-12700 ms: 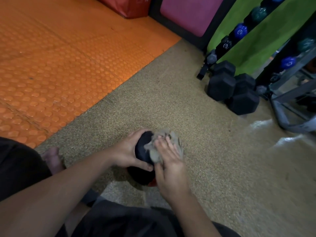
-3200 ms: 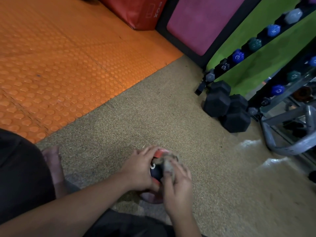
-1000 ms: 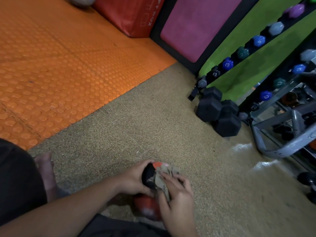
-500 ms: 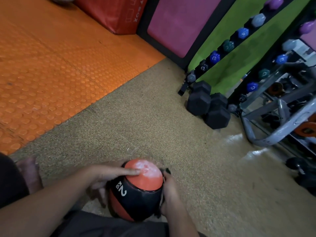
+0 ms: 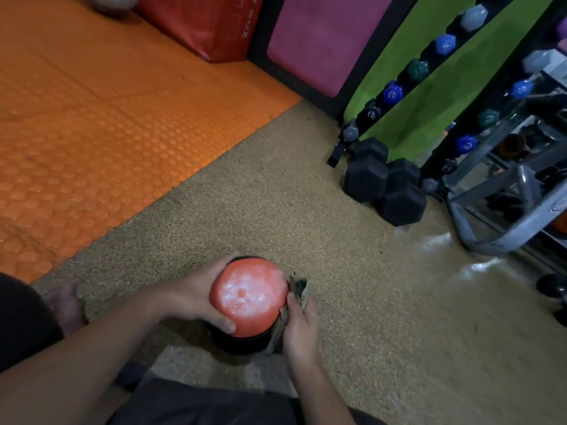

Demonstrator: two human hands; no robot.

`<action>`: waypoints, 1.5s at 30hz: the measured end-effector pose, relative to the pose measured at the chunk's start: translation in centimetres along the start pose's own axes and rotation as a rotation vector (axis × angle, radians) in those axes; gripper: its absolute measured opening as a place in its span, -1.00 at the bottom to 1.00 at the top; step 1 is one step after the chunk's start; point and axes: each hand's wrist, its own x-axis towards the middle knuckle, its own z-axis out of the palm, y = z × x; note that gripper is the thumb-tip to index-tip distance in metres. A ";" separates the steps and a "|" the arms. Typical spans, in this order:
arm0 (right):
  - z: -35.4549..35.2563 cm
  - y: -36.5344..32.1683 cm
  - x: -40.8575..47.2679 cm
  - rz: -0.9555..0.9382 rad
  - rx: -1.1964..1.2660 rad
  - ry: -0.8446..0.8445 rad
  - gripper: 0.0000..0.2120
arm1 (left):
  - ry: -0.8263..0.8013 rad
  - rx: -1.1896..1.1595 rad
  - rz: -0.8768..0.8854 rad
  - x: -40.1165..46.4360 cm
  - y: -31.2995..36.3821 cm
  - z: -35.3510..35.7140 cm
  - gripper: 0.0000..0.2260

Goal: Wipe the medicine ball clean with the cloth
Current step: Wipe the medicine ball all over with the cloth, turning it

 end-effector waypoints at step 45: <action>-1.1 -2.0 2.6 0.212 0.118 -0.100 -0.40 | 0.115 0.205 0.129 2.4 3.2 2.5 0.33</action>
